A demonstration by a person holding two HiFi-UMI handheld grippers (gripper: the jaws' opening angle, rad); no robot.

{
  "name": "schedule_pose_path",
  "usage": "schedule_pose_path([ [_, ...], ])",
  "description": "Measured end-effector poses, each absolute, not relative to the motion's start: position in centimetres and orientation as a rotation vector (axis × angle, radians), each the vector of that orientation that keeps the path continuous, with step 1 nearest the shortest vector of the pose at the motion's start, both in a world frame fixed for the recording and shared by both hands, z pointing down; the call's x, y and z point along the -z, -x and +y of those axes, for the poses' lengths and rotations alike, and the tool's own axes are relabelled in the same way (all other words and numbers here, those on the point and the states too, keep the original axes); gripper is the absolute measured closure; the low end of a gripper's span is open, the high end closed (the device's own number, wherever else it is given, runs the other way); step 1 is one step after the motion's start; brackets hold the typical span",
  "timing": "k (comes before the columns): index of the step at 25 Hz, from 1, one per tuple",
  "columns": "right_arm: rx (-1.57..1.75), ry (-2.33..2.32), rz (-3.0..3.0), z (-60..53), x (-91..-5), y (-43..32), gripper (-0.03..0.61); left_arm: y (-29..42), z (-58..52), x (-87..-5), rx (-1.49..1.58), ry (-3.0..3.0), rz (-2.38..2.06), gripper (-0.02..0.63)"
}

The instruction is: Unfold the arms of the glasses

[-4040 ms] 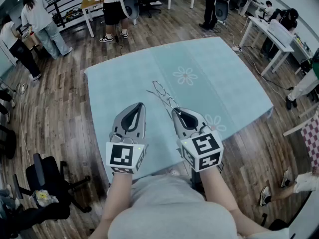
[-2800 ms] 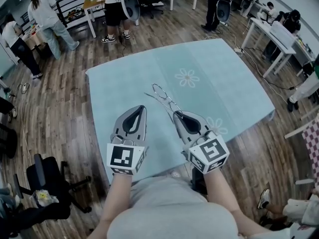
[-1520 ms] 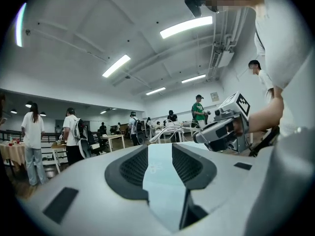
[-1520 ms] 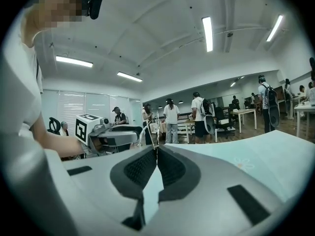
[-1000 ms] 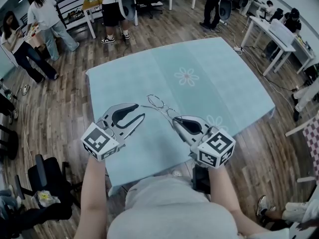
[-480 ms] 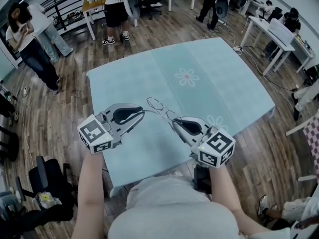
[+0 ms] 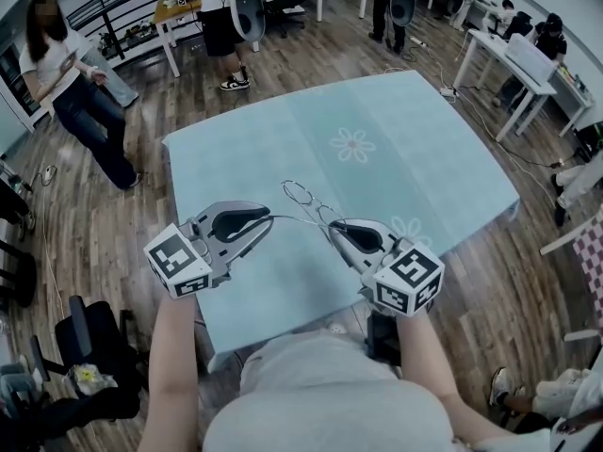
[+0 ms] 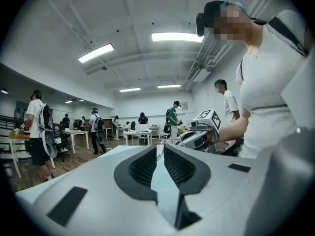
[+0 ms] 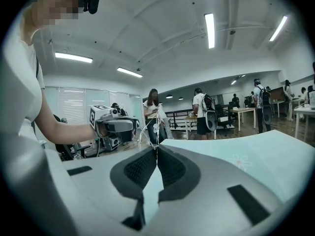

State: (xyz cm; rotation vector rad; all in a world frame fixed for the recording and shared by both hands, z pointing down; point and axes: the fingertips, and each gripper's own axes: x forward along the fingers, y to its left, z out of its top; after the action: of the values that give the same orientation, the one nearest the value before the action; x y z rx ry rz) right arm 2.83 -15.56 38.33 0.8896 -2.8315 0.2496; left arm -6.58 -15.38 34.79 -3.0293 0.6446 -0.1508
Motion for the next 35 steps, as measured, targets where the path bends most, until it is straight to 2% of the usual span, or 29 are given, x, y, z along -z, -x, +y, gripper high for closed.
schedule_pose_path([
  [11,-0.238,-0.934,-2.801,-15.9,-38.4,-3.2,0.568,6.6,-14.1,-33.6,0.084,3.026,0.669,0.560],
  [16,-0.216,-0.901,-2.818,-15.3,-38.4,-2.7,0.568,7.0,-14.2,-34.3,0.100,3.059,0.684,0.481],
  [35,-0.236,-1.054,-2.797,-16.1,-38.2,-3.9,0.568,4.9,-10.3,-34.4,0.047,3.097,0.547,0.480],
])
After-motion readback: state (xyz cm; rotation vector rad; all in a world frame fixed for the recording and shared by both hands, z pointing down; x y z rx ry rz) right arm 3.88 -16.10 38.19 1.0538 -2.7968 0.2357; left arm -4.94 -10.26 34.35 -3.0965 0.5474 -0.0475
